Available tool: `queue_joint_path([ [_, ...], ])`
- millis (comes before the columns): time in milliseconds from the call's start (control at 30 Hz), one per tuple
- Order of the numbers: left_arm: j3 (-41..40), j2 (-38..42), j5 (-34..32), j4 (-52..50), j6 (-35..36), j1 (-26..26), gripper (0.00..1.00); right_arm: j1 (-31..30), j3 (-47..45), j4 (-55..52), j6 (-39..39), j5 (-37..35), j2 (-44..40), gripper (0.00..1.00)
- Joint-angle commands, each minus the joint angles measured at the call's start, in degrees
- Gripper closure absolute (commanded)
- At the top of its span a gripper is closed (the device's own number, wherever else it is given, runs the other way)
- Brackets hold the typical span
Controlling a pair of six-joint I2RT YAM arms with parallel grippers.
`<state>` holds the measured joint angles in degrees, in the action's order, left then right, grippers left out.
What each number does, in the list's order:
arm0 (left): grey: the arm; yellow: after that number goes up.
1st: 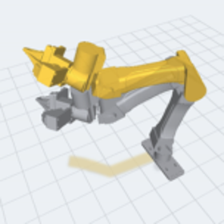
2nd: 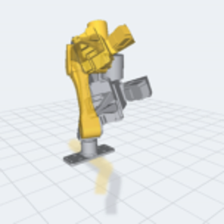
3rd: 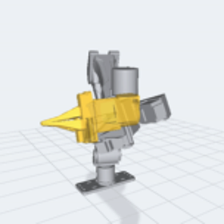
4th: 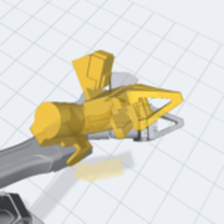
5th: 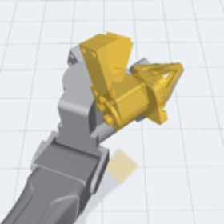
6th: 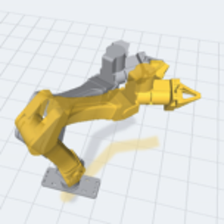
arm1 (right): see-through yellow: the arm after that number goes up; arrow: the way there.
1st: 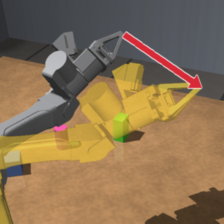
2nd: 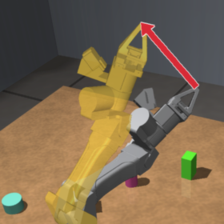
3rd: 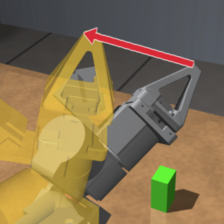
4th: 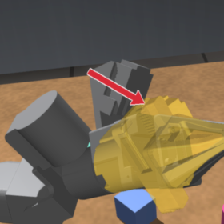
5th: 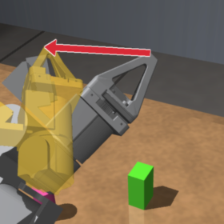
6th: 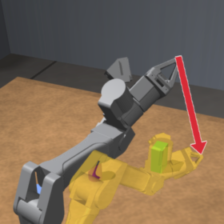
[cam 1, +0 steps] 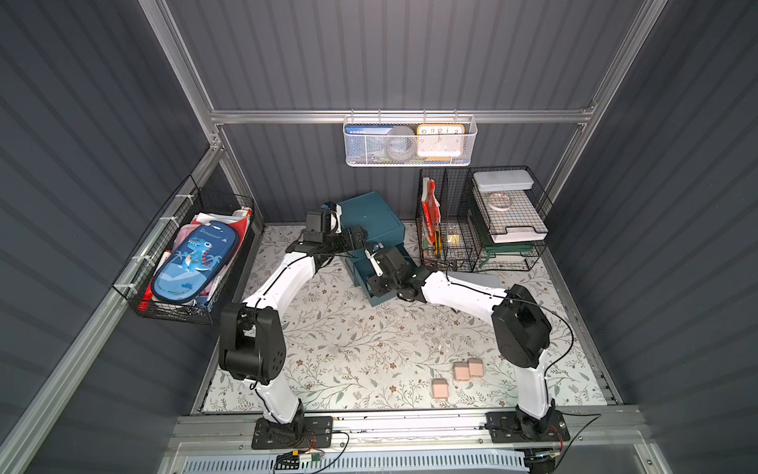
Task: Place the plugs into the drawer by color
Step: Place the plug in the drawer, then close the drawer in the storage box.
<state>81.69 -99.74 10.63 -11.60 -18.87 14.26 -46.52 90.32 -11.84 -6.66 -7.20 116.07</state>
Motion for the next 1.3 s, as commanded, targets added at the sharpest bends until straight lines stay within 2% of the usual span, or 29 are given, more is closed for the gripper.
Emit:
queue_joint_path([
  [0,-1.7,-3.52,-0.69,-7.04,2.1,0.5,0.02,0.2,-0.5,-0.63,0.13,1.35,-0.16,0.41],
  [367,-1.76,-3.69,-0.79,-7.21,2.26,0.5,0.02,0.59,-0.94,-2.29,-0.59,-0.39,-9.47,0.38],
  [800,-1.09,-4.73,-1.14,-8.18,2.83,0.5,0.02,0.47,-28.9,8.38,-14.46,-2.66,-27.73,0.38],
  [1033,-1.58,-3.39,-1.05,-7.92,2.79,0.5,0.02,0.77,-37.24,13.34,-21.21,-5.61,-29.25,0.38],
  [1267,-2.1,-3.15,-1.15,-8.28,2.2,0.5,0.02,1.85,-40.2,22.97,-25.09,-3.08,-25.07,0.45],
])
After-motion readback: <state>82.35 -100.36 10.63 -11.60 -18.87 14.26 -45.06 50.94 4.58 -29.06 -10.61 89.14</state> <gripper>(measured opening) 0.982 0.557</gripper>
